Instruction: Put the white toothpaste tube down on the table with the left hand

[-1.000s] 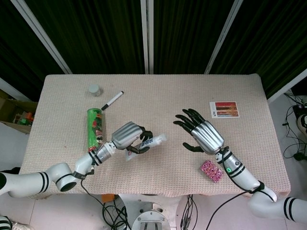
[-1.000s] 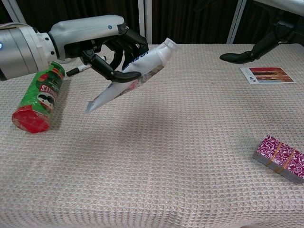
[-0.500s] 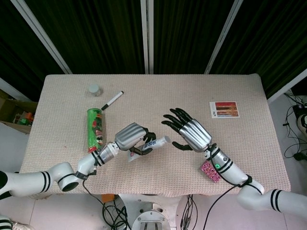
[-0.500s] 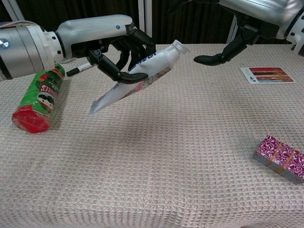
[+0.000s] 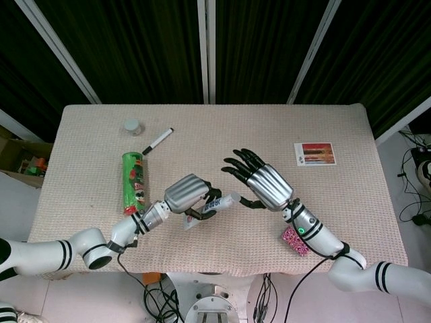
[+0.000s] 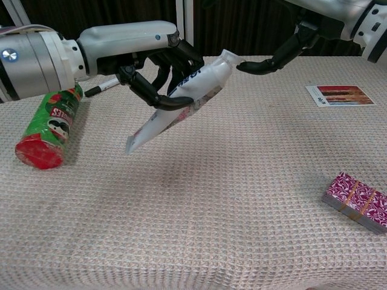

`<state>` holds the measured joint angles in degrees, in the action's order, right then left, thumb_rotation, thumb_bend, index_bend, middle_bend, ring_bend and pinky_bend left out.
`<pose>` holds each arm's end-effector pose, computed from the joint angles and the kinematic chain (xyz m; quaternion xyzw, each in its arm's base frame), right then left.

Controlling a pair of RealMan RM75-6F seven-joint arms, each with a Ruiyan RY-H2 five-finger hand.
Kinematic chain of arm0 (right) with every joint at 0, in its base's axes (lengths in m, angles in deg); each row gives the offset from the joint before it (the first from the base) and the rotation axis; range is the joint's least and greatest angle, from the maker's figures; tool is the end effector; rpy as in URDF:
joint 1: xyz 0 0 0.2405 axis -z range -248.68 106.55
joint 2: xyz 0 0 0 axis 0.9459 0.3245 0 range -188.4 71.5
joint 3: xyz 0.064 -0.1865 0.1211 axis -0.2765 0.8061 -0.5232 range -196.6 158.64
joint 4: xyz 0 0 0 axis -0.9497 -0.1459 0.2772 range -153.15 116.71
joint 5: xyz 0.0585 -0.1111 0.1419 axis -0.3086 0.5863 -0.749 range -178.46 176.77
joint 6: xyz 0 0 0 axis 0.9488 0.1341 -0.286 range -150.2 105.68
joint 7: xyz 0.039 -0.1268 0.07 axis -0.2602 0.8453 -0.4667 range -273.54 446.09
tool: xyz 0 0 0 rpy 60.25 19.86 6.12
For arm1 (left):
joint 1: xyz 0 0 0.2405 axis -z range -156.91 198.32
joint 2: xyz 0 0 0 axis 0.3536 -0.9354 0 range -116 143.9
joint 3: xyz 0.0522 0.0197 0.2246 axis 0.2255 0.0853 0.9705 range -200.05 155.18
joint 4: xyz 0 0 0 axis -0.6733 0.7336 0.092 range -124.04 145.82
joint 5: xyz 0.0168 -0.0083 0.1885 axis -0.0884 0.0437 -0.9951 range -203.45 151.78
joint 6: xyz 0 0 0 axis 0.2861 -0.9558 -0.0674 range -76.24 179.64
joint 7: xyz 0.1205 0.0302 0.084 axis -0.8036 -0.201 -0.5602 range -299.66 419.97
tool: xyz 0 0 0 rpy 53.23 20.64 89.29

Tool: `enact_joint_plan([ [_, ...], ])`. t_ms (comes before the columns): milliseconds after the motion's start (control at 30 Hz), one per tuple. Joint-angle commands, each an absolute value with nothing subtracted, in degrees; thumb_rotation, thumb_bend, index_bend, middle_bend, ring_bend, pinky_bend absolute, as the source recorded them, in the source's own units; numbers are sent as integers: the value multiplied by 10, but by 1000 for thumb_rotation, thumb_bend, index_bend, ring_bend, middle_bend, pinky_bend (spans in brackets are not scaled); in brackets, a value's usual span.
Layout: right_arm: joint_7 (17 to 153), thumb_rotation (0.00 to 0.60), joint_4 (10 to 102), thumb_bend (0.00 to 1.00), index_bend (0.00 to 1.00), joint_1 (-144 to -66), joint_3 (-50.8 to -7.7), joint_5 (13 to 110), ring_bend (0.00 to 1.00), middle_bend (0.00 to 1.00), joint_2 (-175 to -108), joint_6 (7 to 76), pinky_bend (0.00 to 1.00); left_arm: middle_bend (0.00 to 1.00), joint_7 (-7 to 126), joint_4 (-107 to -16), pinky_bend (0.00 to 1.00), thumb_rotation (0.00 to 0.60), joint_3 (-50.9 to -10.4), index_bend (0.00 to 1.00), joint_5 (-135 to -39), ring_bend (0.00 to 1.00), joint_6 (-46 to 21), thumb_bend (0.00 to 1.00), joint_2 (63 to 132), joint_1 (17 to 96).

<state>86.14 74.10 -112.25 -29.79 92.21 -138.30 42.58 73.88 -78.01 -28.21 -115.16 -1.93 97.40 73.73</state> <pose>-0.0691 -0.3004 0.0589 0.7462 -0.2642 0.5391 0.2875 -0.0422 0.3022 0.0047 -0.7945 -0.3468 -0.4724 0.1592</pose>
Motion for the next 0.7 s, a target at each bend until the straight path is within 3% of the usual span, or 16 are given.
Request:
enact_joint_plan([
  [33, 863, 600, 743, 216, 220, -1125, -299, 922, 9, 162, -1382, 427, 121, 673, 726, -781, 642, 499, -282, 602, -1147, 561, -14, 751, 976, 739],
  [700, 871, 600, 753, 216, 221, -1154, -313, 916, 14, 165, -1386, 425, 130, 673, 671, -789, 640, 487, -286, 604, -1121, 562, 13, 751, 985, 750],
])
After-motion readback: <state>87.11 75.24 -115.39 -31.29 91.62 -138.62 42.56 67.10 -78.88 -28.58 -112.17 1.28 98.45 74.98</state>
